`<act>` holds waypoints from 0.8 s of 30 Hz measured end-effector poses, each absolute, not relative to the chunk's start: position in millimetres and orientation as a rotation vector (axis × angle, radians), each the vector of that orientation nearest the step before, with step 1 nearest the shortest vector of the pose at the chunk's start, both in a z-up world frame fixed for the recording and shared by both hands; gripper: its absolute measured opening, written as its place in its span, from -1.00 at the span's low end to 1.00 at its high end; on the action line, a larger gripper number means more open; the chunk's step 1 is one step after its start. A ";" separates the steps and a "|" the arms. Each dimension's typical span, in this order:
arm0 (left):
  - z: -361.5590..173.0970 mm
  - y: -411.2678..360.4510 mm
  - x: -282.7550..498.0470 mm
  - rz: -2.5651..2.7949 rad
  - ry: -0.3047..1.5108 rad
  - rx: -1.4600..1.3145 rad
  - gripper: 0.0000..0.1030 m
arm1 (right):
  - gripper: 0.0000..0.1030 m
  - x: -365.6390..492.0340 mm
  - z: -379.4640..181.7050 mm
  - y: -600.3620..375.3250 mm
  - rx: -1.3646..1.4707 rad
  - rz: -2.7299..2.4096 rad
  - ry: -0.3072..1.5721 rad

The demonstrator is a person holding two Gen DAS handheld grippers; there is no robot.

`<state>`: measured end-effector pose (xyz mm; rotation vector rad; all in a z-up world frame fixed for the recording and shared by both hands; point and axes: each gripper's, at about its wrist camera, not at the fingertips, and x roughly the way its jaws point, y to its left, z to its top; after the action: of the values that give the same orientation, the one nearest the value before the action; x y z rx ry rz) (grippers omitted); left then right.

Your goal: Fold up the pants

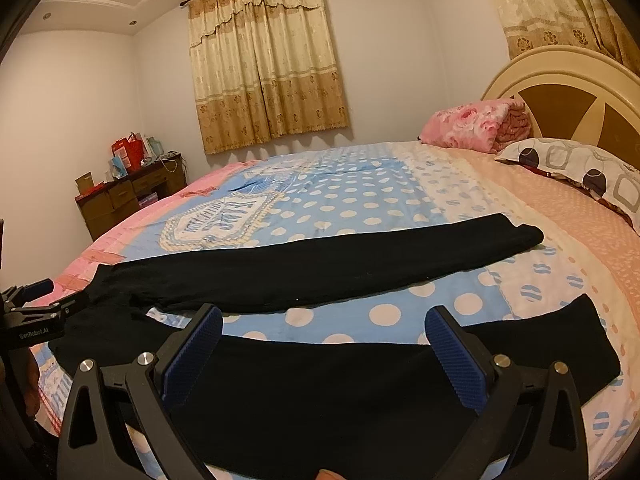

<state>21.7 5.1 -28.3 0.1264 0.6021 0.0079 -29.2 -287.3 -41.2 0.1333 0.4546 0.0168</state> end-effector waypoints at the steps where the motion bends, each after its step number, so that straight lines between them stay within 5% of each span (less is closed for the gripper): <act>1: -30.0 4.8 23.0 0.007 0.608 0.129 1.00 | 0.98 -27.5 -42.1 -288.4 0.135 0.015 0.458; 11: -29.3 24.2 53.6 0.042 0.629 0.137 1.00 | 0.98 -2.2 -43.3 -319.6 0.091 0.007 0.494; 24: -24.3 52.0 167.5 0.124 0.675 0.117 1.00 | 0.97 135.2 -38.7 -524.9 0.189 -0.253 0.688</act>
<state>167.5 52.0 -24.3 0.1173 0.6749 0.1245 135.2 -524.9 -38.7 0.1892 0.6878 -0.2529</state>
